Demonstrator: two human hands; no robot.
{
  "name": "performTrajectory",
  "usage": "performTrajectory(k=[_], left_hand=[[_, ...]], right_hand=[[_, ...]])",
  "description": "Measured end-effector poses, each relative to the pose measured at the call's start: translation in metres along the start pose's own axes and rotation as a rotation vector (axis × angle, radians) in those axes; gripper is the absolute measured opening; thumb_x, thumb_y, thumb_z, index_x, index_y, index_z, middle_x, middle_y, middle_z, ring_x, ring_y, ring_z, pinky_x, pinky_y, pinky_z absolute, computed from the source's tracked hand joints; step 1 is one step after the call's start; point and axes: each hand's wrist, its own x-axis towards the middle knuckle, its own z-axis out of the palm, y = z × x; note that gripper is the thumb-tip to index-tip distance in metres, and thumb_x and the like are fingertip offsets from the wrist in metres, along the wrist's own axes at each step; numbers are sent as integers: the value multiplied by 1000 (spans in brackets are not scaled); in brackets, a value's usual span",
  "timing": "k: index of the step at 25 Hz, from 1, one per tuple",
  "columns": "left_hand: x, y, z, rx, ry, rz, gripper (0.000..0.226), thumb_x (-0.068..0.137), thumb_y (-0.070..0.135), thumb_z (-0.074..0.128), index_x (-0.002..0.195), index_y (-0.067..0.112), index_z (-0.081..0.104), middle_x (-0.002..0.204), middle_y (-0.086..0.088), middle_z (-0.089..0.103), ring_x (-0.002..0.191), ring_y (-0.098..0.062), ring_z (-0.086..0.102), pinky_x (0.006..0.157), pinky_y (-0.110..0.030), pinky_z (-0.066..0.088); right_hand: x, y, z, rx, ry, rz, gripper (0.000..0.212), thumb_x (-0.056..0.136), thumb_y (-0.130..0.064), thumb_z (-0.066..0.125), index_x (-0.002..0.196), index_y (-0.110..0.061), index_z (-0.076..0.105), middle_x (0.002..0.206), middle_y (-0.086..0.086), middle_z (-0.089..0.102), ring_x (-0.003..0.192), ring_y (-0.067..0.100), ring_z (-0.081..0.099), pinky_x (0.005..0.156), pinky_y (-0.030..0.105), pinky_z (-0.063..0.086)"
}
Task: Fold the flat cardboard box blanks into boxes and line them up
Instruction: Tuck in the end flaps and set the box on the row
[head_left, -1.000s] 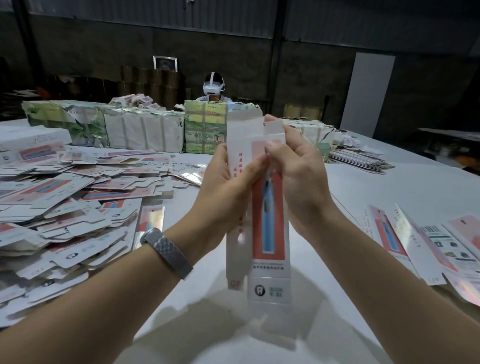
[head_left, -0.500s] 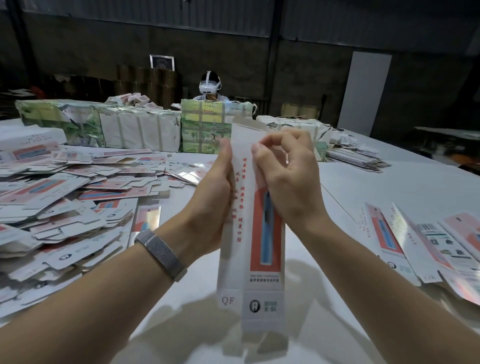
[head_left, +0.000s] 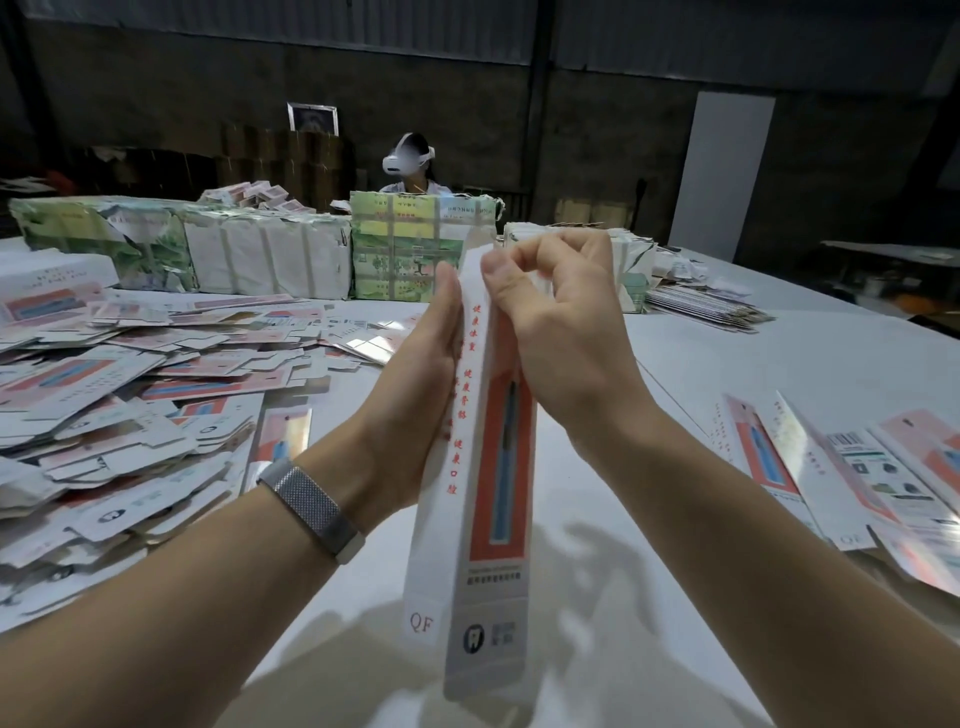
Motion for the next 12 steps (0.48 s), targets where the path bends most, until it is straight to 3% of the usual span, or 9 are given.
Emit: performTrajectory(k=[4, 6, 7, 9, 12], left_hand=[[3, -1, 5, -53, -43, 57, 93, 78, 82, 46, 138, 11, 52, 113, -22, 63, 95, -32, 67, 78, -38, 59], [3, 1, 6, -134, -99, 102, 104, 70, 72, 71, 148, 13, 39, 121, -20, 63, 101, -30, 69, 79, -39, 58], [3, 2, 5, -147, -112, 122, 103, 69, 61, 81, 149, 12, 38, 124, -20, 63, 104, -30, 69, 81, -39, 57], [3, 4, 4, -136, -78, 154, 83, 76, 43, 78, 144, 9, 45, 125, -25, 62, 104, -31, 67, 82, -41, 57], [5, 4, 6, -205, 87, 172, 68, 84, 37, 72, 139, 6, 46, 111, -23, 67, 91, -29, 69, 72, -37, 57]], right_hand=[[-6, 0, 3, 88, 7, -51, 13, 95, -42, 61, 87, -31, 62, 111, -5, 44, 112, 3, 48, 92, 15, 47], [-9, 2, 6, 167, -1, -55, 10, 93, -42, 60, 97, -34, 63, 117, -1, 50, 112, 8, 54, 95, 33, 52], [-11, 3, 7, 215, -22, -28, 14, 93, -41, 58, 106, -35, 61, 119, 2, 53, 113, 16, 57, 94, 42, 54], [-13, 5, 9, 323, -62, 47, 24, 97, -35, 54, 122, -32, 54, 119, 7, 59, 110, 28, 63, 90, 50, 56], [-16, 2, 10, 475, -117, 115, 20, 105, -23, 44, 115, -20, 61, 109, 11, 70, 101, 31, 69, 91, 53, 55]])
